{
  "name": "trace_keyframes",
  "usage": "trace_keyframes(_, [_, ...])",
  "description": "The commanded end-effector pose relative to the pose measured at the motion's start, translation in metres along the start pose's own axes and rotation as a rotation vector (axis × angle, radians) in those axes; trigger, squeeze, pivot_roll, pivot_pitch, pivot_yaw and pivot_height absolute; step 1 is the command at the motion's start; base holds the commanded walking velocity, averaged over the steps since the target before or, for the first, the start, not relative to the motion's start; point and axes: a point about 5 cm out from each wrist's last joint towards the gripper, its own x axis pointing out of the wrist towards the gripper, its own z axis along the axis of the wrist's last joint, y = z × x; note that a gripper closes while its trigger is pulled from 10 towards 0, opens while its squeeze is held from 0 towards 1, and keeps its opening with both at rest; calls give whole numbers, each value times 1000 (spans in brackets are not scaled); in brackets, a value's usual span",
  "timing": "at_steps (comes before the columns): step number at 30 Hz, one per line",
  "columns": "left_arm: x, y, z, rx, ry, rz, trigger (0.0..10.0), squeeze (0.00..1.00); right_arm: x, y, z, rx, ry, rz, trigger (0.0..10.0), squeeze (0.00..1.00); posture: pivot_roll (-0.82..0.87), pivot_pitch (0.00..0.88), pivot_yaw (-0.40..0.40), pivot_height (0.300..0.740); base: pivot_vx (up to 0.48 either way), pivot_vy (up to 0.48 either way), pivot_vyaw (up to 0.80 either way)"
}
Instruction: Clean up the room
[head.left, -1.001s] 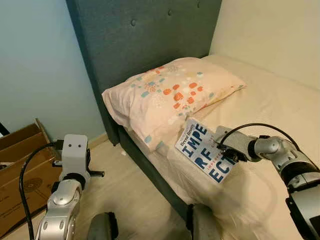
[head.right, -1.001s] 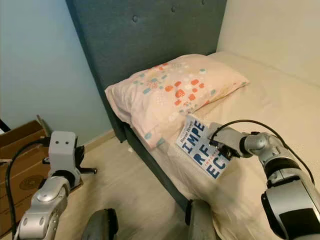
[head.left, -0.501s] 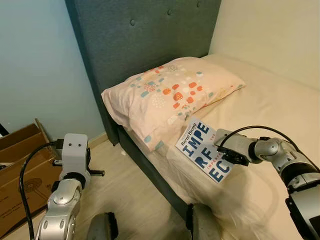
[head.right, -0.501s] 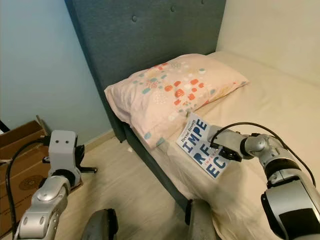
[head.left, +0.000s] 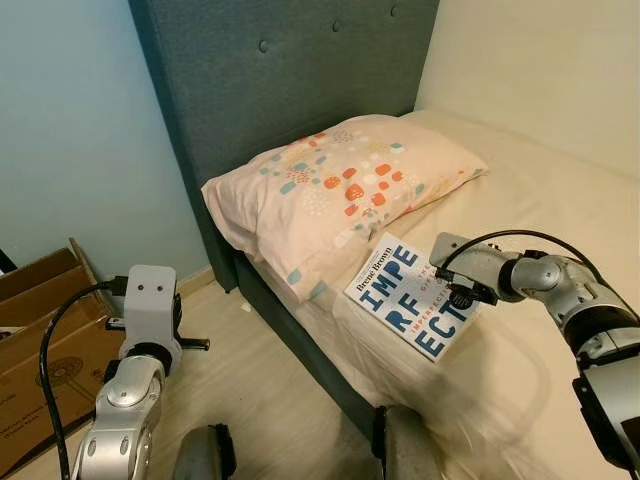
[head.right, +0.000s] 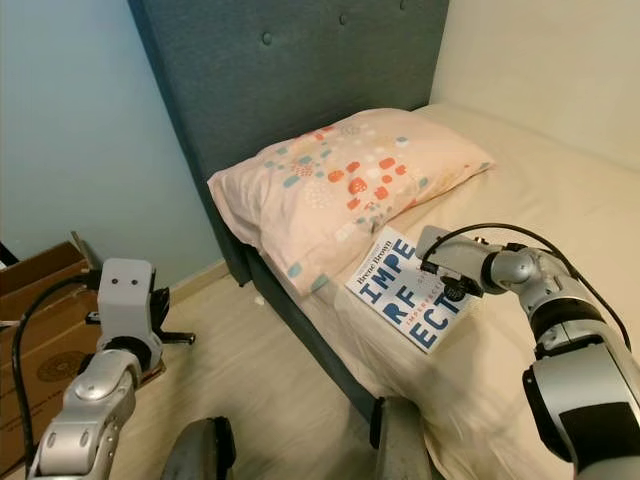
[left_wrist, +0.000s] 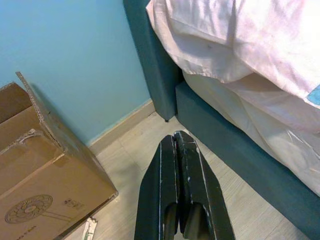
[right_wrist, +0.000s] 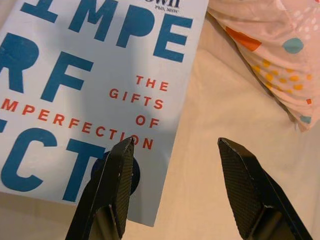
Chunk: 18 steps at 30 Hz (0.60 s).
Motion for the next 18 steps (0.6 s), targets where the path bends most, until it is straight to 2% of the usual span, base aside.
trace_keyframes(1, [0,1,-5,21,26,-7,10000,0,-5,-11,1,3,-1,-40,10000,0,17,167,-17,553,0,0,0])
trace_keyframes(4, [0,1,-5,23,24,-10,10000,0,-8,-18,4,18,-16,-53,10000,0,21,159,-19,553,0,0,0])
trace_keyframes(6, [1,4,-4,19,21,-1,10000,0,-13,-31,12,83,-71,-81,10000,0,21,153,-22,553,0,0,0])
trace_keyframes(7, [1,4,-4,19,21,-1,10000,0,-13,-31,12,83,-71,-81,10000,0,21,153,-22,553,0,0,0])
trace_keyframes(8, [2,6,-3,11,18,12,10000,0,-20,-47,21,181,-148,-147,10000,0,21,153,-22,553,0,0,0])
trace_keyframes(9, [3,8,-3,2,17,21,10000,0,-23,-53,25,223,-184,-181,10000,0,21,152,-24,553,0,0,0])
trace_keyframes(12, [3,10,-2,-5,17,31,10000,0,-25,-59,29,263,-222,-209,10000,0,19,152,-25,553,0,0,0])
trace_keyframes(13, [3,12,-2,-12,14,43,10000,0,-28,-65,35,323,-277,-249,10000,0,15,150,-24,553,0,0,0])
trace_keyframes(14, [3,12,-2,-12,14,43,10000,0,-28,-65,35,323,-277,-249,10000,0,15,150,-24,553,0,0,0])
trace_keyframes(15, [3,14,-2,-25,11,57,10000,0,-27,-68,43,423,-359,-279,10000,0,4,146,-25,553,0,0,0])
trace_keyframes(17, [3,14,-2,-25,11,57,10000,0,-27,-68,43,423,-359,-279,10000,0,4,146,-25,553,0,0,0])
trace_keyframes(18, [3,16,-3,-42,14,76,10000,0,-22,-67,53,552,-452,-301,10000,0,-3,143,-27,553,0,0,0])
